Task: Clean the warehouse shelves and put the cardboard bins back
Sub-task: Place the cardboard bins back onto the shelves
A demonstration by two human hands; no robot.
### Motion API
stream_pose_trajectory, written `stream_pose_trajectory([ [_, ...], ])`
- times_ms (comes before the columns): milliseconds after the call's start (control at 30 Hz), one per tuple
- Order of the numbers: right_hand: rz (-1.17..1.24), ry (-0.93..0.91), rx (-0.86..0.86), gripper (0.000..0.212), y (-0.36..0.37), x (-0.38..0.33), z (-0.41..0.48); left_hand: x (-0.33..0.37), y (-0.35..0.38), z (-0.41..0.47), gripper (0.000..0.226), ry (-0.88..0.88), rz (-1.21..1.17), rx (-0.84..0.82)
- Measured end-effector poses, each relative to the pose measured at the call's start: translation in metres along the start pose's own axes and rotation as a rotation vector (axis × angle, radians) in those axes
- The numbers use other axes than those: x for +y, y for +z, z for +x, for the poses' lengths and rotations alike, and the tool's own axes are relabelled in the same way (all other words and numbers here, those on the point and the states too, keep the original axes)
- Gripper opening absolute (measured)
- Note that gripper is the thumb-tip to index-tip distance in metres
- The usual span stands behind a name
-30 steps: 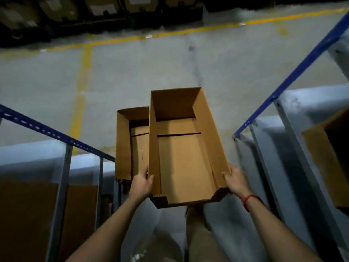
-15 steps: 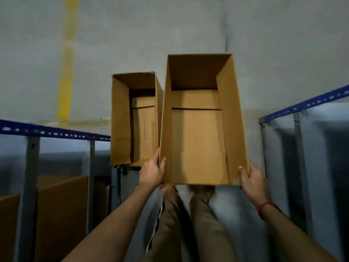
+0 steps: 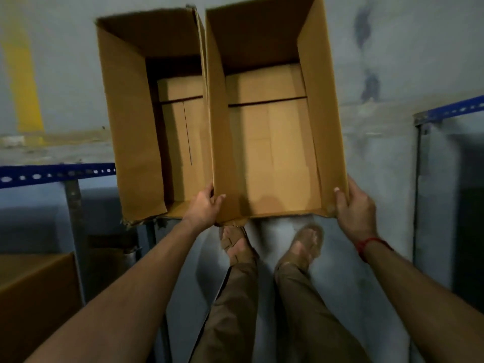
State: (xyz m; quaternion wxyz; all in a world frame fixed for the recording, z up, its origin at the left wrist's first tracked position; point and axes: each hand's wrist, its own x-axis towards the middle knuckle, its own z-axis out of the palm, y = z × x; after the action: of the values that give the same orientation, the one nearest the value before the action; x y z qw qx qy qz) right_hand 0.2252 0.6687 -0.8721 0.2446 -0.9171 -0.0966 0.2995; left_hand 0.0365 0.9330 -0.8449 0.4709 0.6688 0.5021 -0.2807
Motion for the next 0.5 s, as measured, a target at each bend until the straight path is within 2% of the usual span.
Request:
stream_pose_trajectory([
  [233,0.116,0.046,-0.186,0.043,0.042,0.003,0.025,-0.015,0.010,0.027,0.059,-0.155,-0.267,0.090],
  [367,0.152,0.140,-0.310,0.056,0.044,-0.001,0.044,-0.019,0.021,0.029,0.065,-0.185,-0.198,0.201],
  [500,0.127,0.243,-0.482,0.068,0.039,-0.013,0.041,-0.013,0.025,0.019,0.070,-0.143,-0.158,0.147],
])
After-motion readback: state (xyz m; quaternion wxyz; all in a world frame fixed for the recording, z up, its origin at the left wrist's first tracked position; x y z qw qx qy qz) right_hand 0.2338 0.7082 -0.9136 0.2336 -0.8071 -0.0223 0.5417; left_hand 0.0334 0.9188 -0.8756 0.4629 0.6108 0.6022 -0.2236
